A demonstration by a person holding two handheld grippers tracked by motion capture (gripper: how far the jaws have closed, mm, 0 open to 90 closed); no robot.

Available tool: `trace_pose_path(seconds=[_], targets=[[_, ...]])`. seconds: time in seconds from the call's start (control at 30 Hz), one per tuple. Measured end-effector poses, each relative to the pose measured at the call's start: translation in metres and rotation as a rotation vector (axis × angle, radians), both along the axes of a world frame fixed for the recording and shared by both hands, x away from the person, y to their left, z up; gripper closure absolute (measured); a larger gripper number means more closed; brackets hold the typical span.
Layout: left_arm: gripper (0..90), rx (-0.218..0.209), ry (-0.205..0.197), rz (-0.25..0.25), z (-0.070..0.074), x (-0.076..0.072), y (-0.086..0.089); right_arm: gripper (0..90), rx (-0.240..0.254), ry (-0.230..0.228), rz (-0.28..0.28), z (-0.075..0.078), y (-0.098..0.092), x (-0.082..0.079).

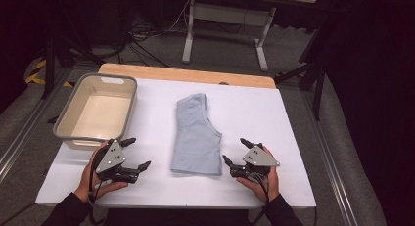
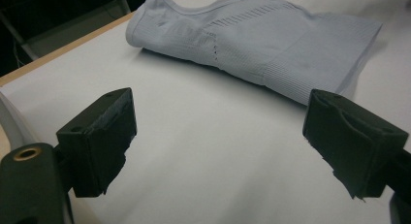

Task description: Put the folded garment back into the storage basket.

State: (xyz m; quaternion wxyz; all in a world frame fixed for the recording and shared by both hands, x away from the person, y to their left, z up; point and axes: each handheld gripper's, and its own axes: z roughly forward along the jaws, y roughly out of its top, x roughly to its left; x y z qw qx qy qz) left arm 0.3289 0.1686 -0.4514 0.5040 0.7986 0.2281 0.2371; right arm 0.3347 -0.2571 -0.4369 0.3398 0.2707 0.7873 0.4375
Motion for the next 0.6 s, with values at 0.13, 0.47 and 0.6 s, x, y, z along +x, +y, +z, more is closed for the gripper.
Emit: trace_pose_path(seconds=[0.13,0.47,0.6], targets=[[15.0,0.006,-0.004,-0.014,0.0,-0.001,-0.004,18.8,-0.005,0.001,-0.018,0.001,-0.001,0.002],[14.5,0.035,-0.007,-0.029,-0.001,-0.003,-0.01,18.7,0.002,0.029,-0.035,0.002,-0.001,0.01],[14.5,0.046,0.005,-0.035,-0.003,-0.002,-0.013,18.3,0.004,0.034,-0.052,0.008,0.0,0.02]])
